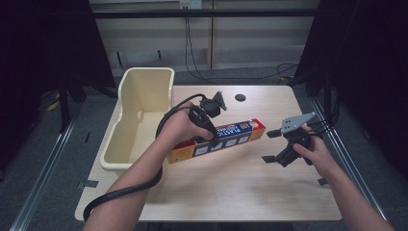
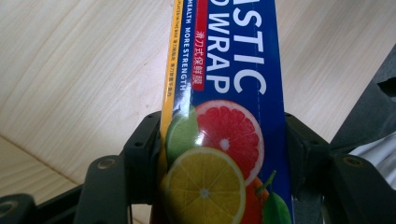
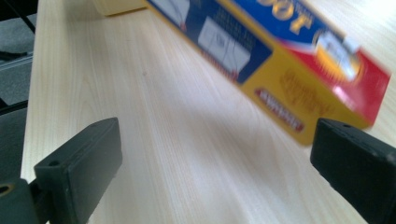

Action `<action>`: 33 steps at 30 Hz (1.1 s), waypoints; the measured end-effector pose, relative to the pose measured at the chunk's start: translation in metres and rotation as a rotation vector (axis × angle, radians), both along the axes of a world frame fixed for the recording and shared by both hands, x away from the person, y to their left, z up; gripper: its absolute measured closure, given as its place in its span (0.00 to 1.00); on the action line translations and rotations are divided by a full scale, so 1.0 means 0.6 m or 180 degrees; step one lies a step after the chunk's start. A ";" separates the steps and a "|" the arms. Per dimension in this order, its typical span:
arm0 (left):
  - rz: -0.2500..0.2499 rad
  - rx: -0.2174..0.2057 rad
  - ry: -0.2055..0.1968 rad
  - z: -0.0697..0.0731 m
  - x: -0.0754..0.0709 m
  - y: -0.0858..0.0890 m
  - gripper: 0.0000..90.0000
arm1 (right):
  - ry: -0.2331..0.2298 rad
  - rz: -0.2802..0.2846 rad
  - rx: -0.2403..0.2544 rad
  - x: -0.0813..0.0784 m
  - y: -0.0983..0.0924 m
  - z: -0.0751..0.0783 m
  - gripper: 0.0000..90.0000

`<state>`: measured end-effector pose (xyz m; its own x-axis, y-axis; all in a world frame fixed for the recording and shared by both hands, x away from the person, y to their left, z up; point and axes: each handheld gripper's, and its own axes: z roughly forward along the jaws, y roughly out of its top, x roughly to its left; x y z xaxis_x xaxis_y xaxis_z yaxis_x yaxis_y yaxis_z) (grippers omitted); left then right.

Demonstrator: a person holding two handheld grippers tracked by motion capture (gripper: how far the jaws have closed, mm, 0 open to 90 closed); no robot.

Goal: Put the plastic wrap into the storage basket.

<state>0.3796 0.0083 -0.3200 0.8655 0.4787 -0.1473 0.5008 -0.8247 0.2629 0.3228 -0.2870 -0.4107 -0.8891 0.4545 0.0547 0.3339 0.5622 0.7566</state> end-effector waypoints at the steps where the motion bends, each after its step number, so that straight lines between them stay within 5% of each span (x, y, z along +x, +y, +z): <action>1: -0.0030 0.0011 -0.0022 0.004 0.002 0.002 0.45 | -0.0006 -0.0003 -0.0021 -0.001 0.000 -0.003 0.02; 13: 0.0227 -0.0017 -0.0017 0.038 0.010 0.035 0.45 | 0.0089 -0.0046 -0.0083 -0.023 0.010 -0.056 0.03; 23: 0.0429 -0.0043 -0.0049 0.074 0.014 0.064 0.45 | 0.0192 -0.0144 -0.0026 -0.031 0.024 -0.075 0.02; 27: 0.0473 -0.0067 -0.0050 0.086 0.014 0.077 0.45 | 0.0169 -0.0137 -0.0123 -0.033 0.030 -0.083 0.03; 33: 0.0665 -0.0106 -0.0042 0.104 0.014 0.101 0.45 | 0.0118 -0.0208 -0.0048 -0.033 0.025 -0.080 0.02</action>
<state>0.3881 0.0691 -0.2576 0.7499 0.6430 -0.1553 0.6563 -0.6940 0.2960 0.3028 -0.2718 -0.4588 -0.8549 0.5127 0.0797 0.3980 0.5494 0.7347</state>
